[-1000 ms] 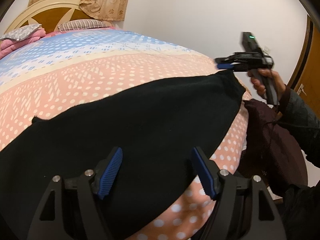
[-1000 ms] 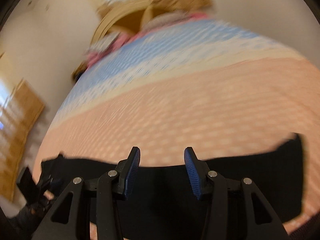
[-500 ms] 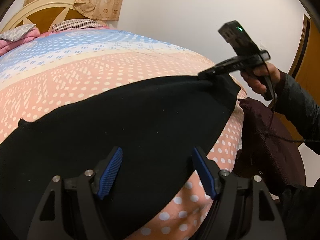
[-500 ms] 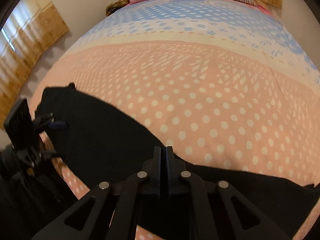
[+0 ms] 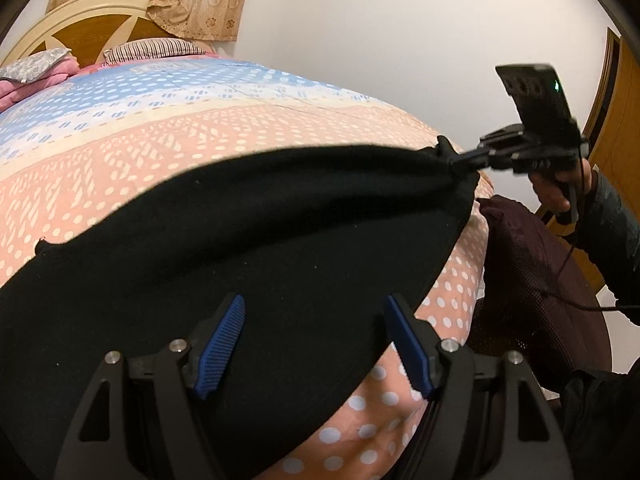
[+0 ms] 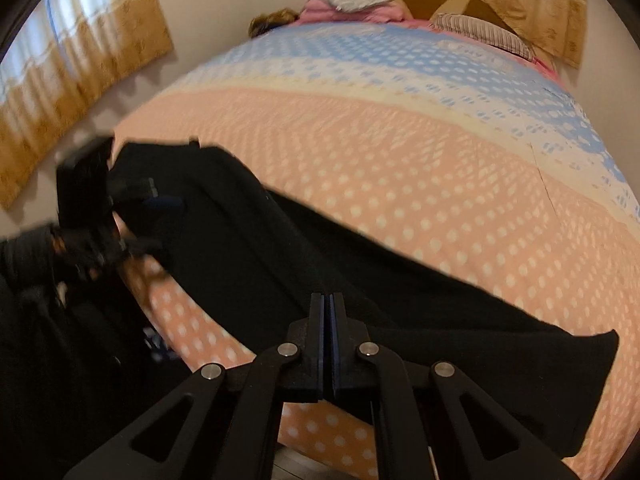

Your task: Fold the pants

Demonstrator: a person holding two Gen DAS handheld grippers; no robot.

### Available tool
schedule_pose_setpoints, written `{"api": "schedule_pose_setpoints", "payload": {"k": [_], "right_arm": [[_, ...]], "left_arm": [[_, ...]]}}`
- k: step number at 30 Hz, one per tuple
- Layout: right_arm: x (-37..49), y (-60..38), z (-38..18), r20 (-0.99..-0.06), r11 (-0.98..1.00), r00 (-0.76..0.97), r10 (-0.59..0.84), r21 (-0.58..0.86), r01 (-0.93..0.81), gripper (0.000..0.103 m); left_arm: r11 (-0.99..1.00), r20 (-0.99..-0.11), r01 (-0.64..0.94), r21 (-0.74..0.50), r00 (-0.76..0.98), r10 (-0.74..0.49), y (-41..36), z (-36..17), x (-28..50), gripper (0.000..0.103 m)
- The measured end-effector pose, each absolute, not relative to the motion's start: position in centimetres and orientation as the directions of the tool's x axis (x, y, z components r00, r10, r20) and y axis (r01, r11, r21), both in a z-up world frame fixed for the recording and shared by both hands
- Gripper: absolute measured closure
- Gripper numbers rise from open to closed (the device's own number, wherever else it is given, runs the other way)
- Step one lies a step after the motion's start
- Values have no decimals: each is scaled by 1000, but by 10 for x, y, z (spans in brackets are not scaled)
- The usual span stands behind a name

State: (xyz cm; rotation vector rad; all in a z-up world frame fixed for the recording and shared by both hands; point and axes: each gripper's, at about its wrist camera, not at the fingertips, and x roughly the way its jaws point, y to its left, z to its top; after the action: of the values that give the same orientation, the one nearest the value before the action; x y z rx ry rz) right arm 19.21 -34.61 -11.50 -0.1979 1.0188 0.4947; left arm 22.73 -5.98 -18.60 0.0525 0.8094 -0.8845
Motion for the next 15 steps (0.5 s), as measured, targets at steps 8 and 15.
{"api": "schedule_pose_setpoints", "payload": {"k": [8, 15], "right_arm": [[229, -362, -133, -859, 921, 429, 280, 114, -372, 96], [256, -367, -127, -839, 952, 489, 239, 105, -286, 80]], "left_arm": [[651, -650, 705, -281, 359, -670, -58, -187, 229, 28], [651, -643, 700, -294, 360, -676, -54, -186, 229, 28]]}}
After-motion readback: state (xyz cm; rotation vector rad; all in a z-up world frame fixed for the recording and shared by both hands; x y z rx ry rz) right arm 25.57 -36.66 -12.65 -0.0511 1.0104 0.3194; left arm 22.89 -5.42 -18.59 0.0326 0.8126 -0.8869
